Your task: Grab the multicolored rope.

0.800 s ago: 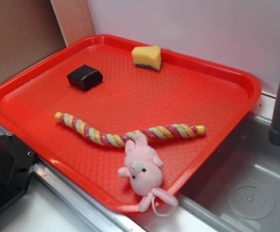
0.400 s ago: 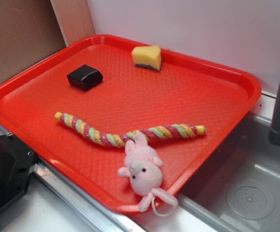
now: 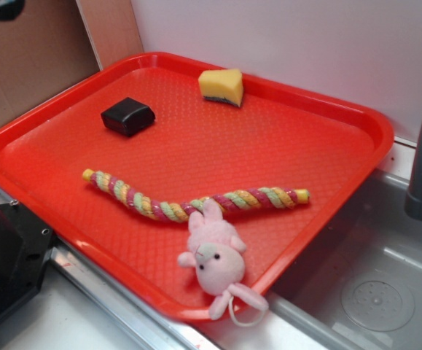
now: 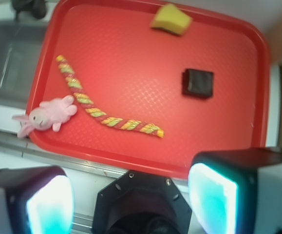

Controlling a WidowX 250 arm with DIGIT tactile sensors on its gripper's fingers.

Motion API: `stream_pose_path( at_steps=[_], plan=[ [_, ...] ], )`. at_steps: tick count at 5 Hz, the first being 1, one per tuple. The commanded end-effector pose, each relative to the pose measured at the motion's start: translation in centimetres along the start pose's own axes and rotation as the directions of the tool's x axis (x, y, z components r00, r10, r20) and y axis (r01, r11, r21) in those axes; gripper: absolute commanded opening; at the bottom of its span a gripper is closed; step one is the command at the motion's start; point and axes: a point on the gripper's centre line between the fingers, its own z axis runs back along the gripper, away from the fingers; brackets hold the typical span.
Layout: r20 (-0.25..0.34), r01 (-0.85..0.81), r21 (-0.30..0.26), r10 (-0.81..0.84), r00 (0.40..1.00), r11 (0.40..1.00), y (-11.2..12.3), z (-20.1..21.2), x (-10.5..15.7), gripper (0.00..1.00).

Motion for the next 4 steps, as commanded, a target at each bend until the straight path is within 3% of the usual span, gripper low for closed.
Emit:
stream_pose_path(
  at_steps=[1, 3, 4],
  plan=[
    [0.049, 0.292, -0.004, -0.291, 0.955, 0.956, -1.3, -3.1, 1.4, 1.0],
    [0.033, 0.497, 0.013, -0.497, 0.867, 0.868, -1.4, -9.0, 3.8, 1.0],
    [0.059, 0.633, 0.007, -0.633, 0.772, 0.774, -1.5, -11.8, 4.4, 1.0]
  ],
)
